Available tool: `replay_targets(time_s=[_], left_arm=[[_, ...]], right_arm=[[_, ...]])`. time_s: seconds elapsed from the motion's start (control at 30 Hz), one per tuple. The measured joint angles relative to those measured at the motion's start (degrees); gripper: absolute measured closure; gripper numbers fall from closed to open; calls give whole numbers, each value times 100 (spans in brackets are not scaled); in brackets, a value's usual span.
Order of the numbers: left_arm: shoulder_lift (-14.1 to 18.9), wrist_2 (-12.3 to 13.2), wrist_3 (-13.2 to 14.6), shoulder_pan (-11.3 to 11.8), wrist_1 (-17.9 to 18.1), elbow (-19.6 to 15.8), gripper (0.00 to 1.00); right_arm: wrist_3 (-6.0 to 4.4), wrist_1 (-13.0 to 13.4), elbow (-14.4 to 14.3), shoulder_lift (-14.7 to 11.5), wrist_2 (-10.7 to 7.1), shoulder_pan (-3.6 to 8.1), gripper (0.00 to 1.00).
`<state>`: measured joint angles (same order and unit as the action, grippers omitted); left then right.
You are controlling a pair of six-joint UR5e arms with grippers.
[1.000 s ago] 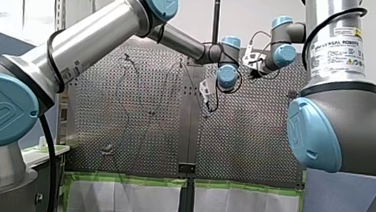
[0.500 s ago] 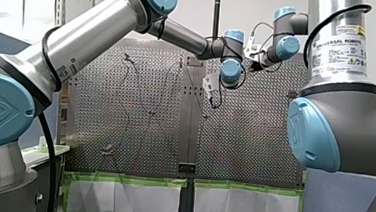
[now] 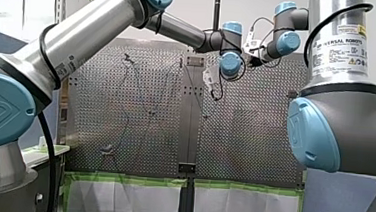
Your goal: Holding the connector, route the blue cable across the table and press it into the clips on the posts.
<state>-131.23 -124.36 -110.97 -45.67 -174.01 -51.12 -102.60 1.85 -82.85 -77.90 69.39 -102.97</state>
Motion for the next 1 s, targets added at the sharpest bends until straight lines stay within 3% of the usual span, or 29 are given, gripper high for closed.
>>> replay_targets(time_s=[0.33,0.73,1.0], left_arm=[[-1,66,59,262,309,9,100],[-9,566,136,548,611,8,100],[-11,736,137,676,679,7,100]], right_arm=[[-15,12,23,2,-90,36,100],[-19,77,29,98,-194,146,100],[-33,129,137,255,-285,233,100]])
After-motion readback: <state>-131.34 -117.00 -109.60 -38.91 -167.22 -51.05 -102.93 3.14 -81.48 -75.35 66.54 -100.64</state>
